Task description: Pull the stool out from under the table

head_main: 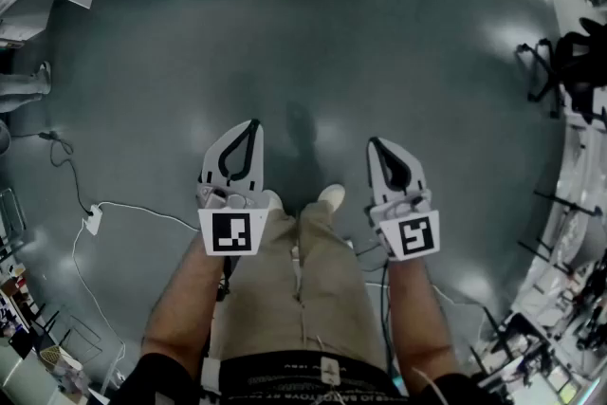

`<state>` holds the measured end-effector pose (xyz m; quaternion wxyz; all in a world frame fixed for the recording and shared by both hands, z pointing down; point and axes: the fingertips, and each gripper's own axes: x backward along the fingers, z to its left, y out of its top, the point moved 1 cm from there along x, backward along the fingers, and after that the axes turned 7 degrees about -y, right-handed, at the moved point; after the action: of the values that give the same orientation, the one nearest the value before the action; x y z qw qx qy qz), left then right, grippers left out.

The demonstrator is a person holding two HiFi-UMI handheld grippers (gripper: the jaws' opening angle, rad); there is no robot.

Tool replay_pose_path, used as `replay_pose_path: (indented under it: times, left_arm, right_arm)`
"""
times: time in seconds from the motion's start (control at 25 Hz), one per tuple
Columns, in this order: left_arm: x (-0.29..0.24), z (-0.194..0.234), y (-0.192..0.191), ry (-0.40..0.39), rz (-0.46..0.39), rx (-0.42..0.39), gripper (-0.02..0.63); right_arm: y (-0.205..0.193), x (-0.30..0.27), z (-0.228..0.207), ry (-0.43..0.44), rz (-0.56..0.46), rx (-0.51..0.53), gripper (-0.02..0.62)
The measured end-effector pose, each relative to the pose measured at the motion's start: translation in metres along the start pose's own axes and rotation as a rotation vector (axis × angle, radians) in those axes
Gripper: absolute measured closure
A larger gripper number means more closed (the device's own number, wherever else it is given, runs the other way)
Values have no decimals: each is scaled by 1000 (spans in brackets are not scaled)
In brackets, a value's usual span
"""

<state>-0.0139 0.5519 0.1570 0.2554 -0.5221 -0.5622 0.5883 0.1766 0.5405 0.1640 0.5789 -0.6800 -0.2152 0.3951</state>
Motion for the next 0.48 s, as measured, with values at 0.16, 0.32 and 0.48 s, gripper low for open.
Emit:
replay_pose_path:
  times: [0.16, 0.32, 0.48]
  left_arm:
    - [-12, 11, -21, -12, 2, -17, 603]
    - [-18, 12, -41, -21, 23, 9, 603]
    - [-22, 15, -40, -39, 26, -6, 603]
  right_arm:
    - [-23, -22, -1, 7, 6, -14, 606]
    - [-30, -32, -1, 9, 13, -27, 606]
    - [-25, -40, 1, 8, -6, -14, 606]
